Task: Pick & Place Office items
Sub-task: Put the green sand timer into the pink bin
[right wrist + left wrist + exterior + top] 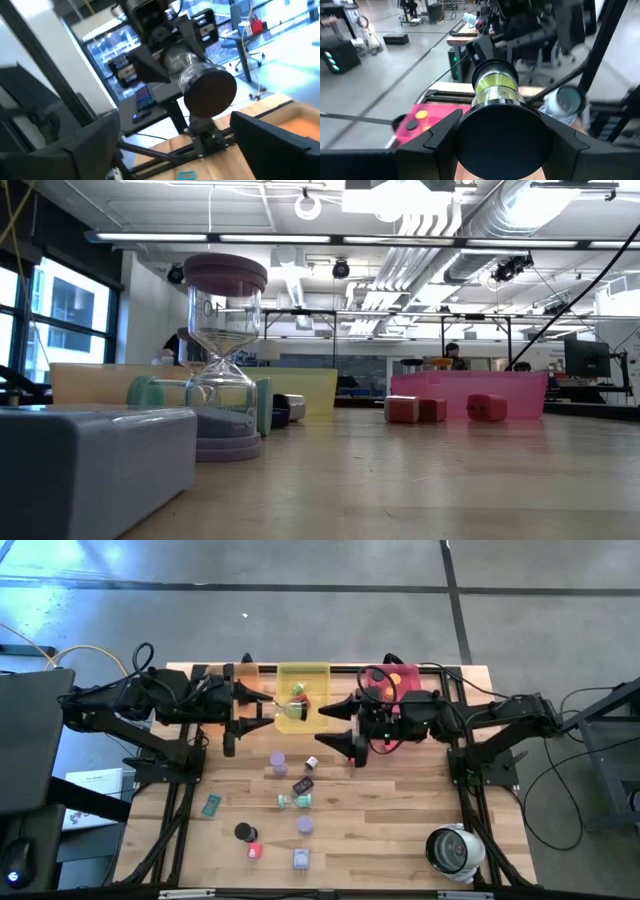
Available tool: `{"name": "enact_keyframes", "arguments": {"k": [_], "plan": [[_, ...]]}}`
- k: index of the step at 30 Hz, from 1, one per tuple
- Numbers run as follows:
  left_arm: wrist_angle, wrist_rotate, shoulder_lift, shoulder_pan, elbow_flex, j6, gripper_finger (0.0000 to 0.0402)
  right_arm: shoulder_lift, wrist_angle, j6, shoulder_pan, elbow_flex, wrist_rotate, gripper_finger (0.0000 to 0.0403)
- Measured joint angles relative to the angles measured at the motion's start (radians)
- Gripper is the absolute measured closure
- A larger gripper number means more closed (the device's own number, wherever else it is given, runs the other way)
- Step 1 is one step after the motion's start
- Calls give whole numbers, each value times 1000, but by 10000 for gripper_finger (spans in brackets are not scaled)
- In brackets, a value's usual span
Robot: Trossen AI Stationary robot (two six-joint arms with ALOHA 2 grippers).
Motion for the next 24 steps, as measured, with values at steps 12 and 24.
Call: {"name": "enact_keyframes", "arguments": {"k": [12,24], "plan": [[110,38,-3,0,0,-400,201,0,95,-718,81,0,381,6],[116,86,16,0,0,-560,201,0,169,-801,105,0,428,7]]}}
